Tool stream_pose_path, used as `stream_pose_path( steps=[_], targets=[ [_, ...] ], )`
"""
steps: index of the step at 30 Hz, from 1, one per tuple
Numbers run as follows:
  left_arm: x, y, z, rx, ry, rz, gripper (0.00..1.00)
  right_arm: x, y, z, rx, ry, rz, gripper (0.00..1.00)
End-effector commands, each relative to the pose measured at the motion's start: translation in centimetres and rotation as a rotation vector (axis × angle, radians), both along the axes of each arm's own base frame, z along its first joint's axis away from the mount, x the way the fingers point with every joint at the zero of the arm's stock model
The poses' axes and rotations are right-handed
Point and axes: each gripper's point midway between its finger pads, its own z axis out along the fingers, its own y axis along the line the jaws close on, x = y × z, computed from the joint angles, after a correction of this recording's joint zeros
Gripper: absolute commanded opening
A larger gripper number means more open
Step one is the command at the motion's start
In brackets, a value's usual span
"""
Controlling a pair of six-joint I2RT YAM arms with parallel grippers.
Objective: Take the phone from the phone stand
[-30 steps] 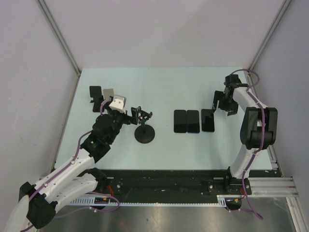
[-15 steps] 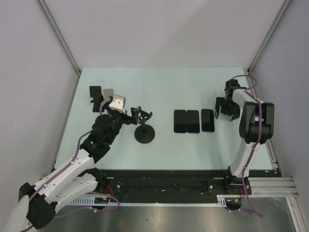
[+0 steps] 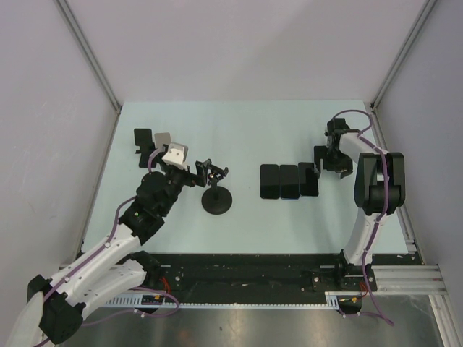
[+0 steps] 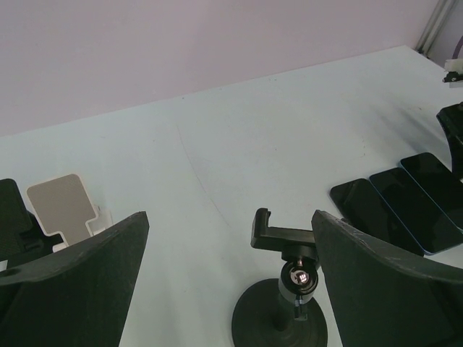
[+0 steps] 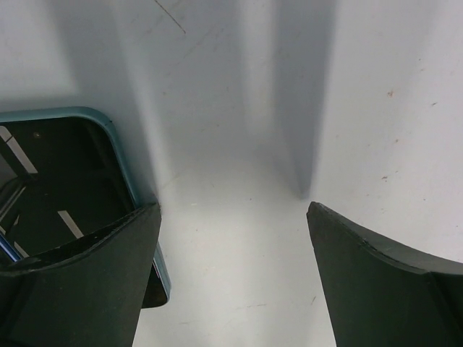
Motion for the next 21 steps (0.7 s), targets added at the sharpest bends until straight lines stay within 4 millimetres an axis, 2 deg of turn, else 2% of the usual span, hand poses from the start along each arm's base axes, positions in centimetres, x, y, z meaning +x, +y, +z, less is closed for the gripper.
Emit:
stream_pose_path(
  steps=[1, 7, 13, 17, 21],
  targets=[
    [-0.1, 0.1, 1.8, -0.013, -0.051, -0.012, 1.0, -1.0, 1.2, -0.7, 0.014, 0.047, 0.038, 0.89],
    [-0.2, 0.1, 1.9, -0.017, -0.054, -0.012, 1.0, -1.5, 1.8, -0.3, 0.032, 0.055, 0.038, 0.9],
    [-0.4, 0.1, 2.1, -0.025, -0.058, -0.016, 1.0, -1.5, 0.9, 0.9, 0.016, 0.024, -0.021, 0.94],
    [-0.5, 0.0, 2.3, -0.034, -0.059, -0.021, 1.0, 0.2, 0.9, 4.3, 0.021, -0.112, -0.047, 0.96],
    [-0.6, 0.1, 2.3, -0.036, -0.061, -0.021, 1.0, 2.2, 1.3, 6.2, 0.041, -0.224, -0.047, 0.99]
  ],
)
